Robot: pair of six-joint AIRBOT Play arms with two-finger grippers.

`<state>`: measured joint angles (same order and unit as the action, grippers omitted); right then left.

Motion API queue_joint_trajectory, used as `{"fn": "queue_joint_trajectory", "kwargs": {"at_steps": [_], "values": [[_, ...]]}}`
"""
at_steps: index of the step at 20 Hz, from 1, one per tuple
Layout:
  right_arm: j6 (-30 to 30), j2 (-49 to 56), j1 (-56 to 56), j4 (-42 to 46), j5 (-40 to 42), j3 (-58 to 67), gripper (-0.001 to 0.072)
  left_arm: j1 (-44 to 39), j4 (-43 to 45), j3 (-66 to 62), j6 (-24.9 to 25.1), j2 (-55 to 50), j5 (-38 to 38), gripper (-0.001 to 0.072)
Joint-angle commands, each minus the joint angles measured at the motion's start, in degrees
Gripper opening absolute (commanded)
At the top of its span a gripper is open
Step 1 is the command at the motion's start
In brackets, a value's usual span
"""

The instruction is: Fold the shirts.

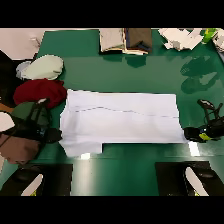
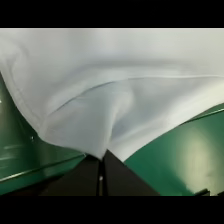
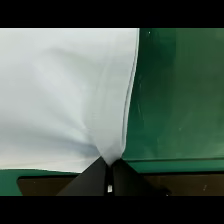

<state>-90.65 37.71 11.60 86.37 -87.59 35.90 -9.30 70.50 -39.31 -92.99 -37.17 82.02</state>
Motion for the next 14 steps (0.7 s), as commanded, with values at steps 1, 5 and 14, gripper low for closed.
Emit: {"fn": "queue_joint_trajectory", "kwargs": {"at_steps": [1, 5, 14], "values": [[0.63, 2.60, 1.55, -1.16, 1.03, 3.28, 0.0011, 0.07, 2.67, -6.29, 1.66, -4.00, -6.56, 0.0023], [-0.52, 14.56, -2.58, -1.22, 9.35, 13.66, 0.0011, 0.07, 2.75, -13.77, 6.64, -19.02, -16.72, 0.0024], [-0.87, 43.50, -4.61, -1.36, 12.35, 38.42, 0.0011, 0.07, 4.48, -33.81, 7.96, -46.80, -28.65, 0.0024]]}}
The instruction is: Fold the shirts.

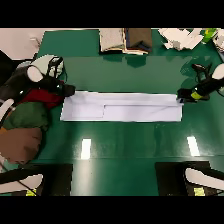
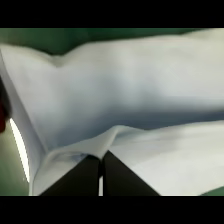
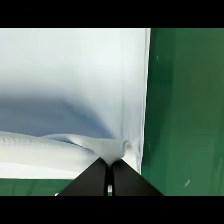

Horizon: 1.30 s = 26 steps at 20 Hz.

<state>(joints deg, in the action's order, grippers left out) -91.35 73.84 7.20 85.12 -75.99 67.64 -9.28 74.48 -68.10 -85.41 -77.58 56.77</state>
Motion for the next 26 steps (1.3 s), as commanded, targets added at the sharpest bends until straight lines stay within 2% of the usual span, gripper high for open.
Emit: {"fn": "queue_joint_trajectory", "kwargs": {"at_steps": [1, 5, 6, 7, 8, 10, 12, 13, 14, 15, 17, 20, 21, 24, 25, 26], "values": [[-0.17, 8.96, -0.22, -0.13, 0.68, 8.26, 0.0011, 0.04, 0.48, -5.68, 0.31, -7.15, -3.78, 0.0025], [-0.11, 13.46, -0.04, -1.81, 0.66, 12.57, 0.0016, 0.04, 0.31, -5.95, -0.28, -7.39, -2.51, 0.0027], [0.35, 13.81, 0.37, -3.67, 1.36, 12.94, 0.0127, 0.04, 0.31, -6.34, -0.24, -7.39, -0.87, 0.0103], [1.01, 13.84, 1.01, -5.25, 2.23, 13.33, 0.0280, 0.04, 0.26, -6.93, -0.26, -7.28, 0.74, 0.0354], [1.14, 13.73, 1.90, -6.16, 2.23, 14.01, 0.0349, 0.04, 0.28, -7.91, -0.24, -7.15, 2.51, 0.0425], [2.84, 12.59, 3.65, -5.97, 0.17, 14.19, 0.0454, 0.04, 0.07, -10.62, -0.24, -7.08, 6.93, 0.0419], [2.97, 10.38, 6.45, -5.92, -0.46, 10.49, 0.0484, 0.04, -1.18, -12.07, -0.22, -7.08, 10.69, 0.0418], [2.97, 9.33, 7.80, -5.95, 0.11, 7.54, 0.0584, 0.04, -1.64, -12.11, -0.24, -7.08, 11.50, 0.0409], [2.97, 8.66, 9.07, -6.14, 1.11, 4.35, 0.0607, 0.02, -1.92, -12.11, -0.11, -7.08, 11.85, 0.0177], [2.97, 8.57, 9.81, -6.14, 1.97, 1.81, 0.0607, 0.04, -2.89, -12.11, 0.22, -7.08, 11.54, 0.0039], [2.97, 8.63, 10.01, -6.88, 4.76, -2.80, 0.0603, 0.02, -5.31, -12.11, 0.20, -7.10, 9.81, 0.0024], [3.43, 8.63, 9.40, -12.48, 10.32, -6.67, 0.0585, 0.02, -7.80, -12.11, 0.20, -7.10, 8.13, 0.0025], [3.41, 9.03, 8.76, -12.33, 11.34, -7.10, 0.0553, 0.02, -7.78, -12.11, 0.20, -7.10, 8.22, 0.0025], [3.34, 12.04, 6.69, -12.04, 10.43, -5.11, 0.0552, 0.02, -7.89, -12.09, 0.20, -7.10, 8.61, 0.0025], [3.32, 12.66, 5.81, -12.02, 10.43, -4.37, 0.0522, 0.02, -7.89, -12.09, 0.22, -7.10, 8.90, 0.0025], [3.32, 12.94, 4.70, -11.80, 10.43, -3.82, 0.0438, 0.02, -7.87, -12.09, 0.22, -7.10, 9.16, 0.0025]]}}
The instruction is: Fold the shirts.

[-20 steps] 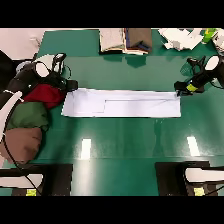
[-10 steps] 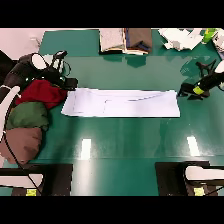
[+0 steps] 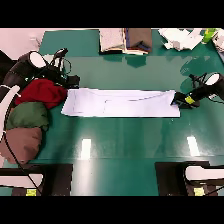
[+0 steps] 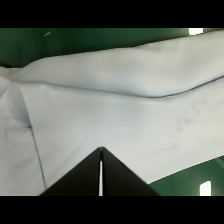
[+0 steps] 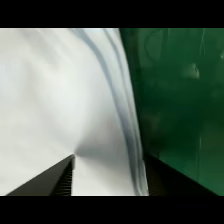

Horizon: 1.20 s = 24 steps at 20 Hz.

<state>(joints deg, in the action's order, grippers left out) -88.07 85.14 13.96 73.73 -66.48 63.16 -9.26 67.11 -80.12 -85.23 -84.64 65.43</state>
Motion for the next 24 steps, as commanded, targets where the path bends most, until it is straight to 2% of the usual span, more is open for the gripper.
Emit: {"fn": "queue_joint_trajectory", "kwargs": {"at_steps": [1, 3, 4, 6, 10, 13, 15, 19, 24], "values": [[0.04, 1.51, -2.89, 0.48, 0.96, 0.72, 0.0371, 0.00, -0.52, -0.07, 0.02, -0.04, 0.68, 0.0025], [0.13, 1.14, -4.20, 3.96, 0.24, 0.72, 0.0048, -0.24, -0.85, -0.07, -0.02, -0.04, 0.66, 0.0025], [0.39, 0.66, -4.35, 5.09, -0.66, 0.72, 0.0012, -1.09, -0.70, -0.07, 0.02, -0.11, 0.46, 0.0024], [0.37, -1.46, -4.35, 5.84, -2.67, 0.81, 0.0011, -4.59, -0.72, -0.07, 0.00, -0.85, -1.03, 0.0024], [0.37, -8.13, -4.57, 5.42, -8.44, 4.50, 0.0010, -14.84, -1.57, -0.70, -0.33, -4.59, -10.88, 0.0024], [0.04, -12.17, -6.71, 4.94, -14.43, 11.91, 0.0010, -20.81, -4.55, -5.38, -0.24, -10.60, -12.52, 0.0024], [0.02, -14.29, -9.07, 1.09, -15.74, 16.24, 0.0010, -23.58, -5.92, -8.72, -0.22, -14.58, -13.49, 0.0024], [-0.66, -15.17, -13.57, -7.13, -15.72, 25.11, 0.0010, -26.67, -8.02, -12.72, 0.04, -21.24, -14.16, 0.0024], [-2.82, -12.13, -20.70, -8.28, -16.52, 35.30, 0.0010, -27.06, -10.99, -12.98, 0.28, -23.63, -16.04, 0.0024]]}}
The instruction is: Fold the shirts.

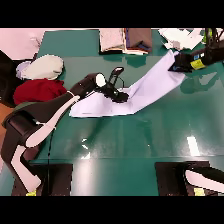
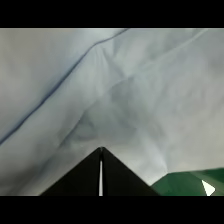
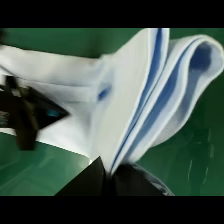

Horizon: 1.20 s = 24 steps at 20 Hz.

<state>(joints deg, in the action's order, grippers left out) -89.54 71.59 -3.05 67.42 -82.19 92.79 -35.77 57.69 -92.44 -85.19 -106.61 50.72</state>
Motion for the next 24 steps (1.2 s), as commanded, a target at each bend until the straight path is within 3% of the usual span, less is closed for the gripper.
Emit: {"fn": "queue_joint_trajectory", "kwargs": {"at_steps": [1, 6, 9, 14, 19, 22, 24], "values": [[-1.55, 2.60, -5.22, -1.92, -1.16, 7.69, 0.0010, -0.55, -1.62, -0.68, 0.20, -1.66, -1.57, 0.0024], [-3.30, 7.34, -10.49, -1.95, -1.75, 13.86, 0.0010, 2.32, -1.01, -1.22, -0.50, -0.70, 0.37, 0.0024], [-4.09, 8.44, -13.40, -1.99, 1.36, 14.25, 0.0010, 7.76, 2.60, -1.33, -0.48, 5.31, 2.38, 0.0024], [-4.00, 14.05, -21.38, -9.20, 9.99, 14.25, 0.0011, 20.26, 14.80, -1.33, -0.28, 19.61, 7.63, 0.0025], [-0.13, 25.99, -33.97, -13.99, 23.96, 14.27, 0.0017, 30.97, 17.40, -1.33, -0.22, 31.32, 10.67, 0.0025], [6.19, 33.99, -39.60, -17.20, 31.67, 15.72, 0.0224, 33.90, 17.38, -1.33, -0.24, 35.34, 11.39, 0.0026], [7.67, 37.90, -40.54, -17.27, 28.89, 21.09, 0.0244, 34.27, 17.66, -1.38, -0.20, 36.48, 11.98, 0.0025]]}}
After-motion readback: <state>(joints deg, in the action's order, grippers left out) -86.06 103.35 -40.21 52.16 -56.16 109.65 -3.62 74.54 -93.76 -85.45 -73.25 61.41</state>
